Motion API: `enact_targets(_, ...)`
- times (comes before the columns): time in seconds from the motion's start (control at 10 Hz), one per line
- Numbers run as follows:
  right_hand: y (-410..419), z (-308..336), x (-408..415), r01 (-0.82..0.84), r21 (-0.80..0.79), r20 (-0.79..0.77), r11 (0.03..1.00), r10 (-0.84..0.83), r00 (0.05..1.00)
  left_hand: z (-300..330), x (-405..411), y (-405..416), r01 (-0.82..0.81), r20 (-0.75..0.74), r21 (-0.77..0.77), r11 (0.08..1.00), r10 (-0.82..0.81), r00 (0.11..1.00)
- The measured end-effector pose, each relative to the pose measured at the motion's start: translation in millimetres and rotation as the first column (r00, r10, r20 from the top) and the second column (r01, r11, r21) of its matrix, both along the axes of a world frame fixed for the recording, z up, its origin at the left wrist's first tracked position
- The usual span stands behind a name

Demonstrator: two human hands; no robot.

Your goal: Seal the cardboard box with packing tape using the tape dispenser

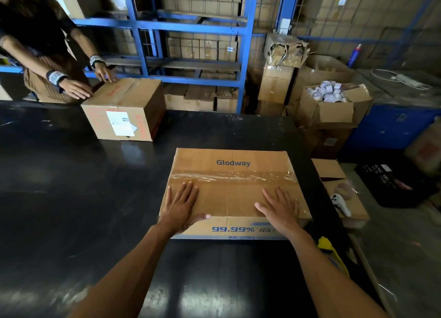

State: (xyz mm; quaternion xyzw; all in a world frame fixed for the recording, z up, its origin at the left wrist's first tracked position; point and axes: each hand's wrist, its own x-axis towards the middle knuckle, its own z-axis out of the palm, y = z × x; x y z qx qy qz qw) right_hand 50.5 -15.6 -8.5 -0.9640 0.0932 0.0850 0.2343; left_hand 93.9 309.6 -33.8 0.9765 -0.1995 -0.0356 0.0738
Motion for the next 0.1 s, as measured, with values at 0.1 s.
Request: enact_targets(0.1,-14.9,3.7,-33.7,0.124,0.507,0.191,0.853,-0.252,0.949,-16.1,-34.6,-5.1,-0.004,0.198,-0.240,0.971,0.053,0.979)
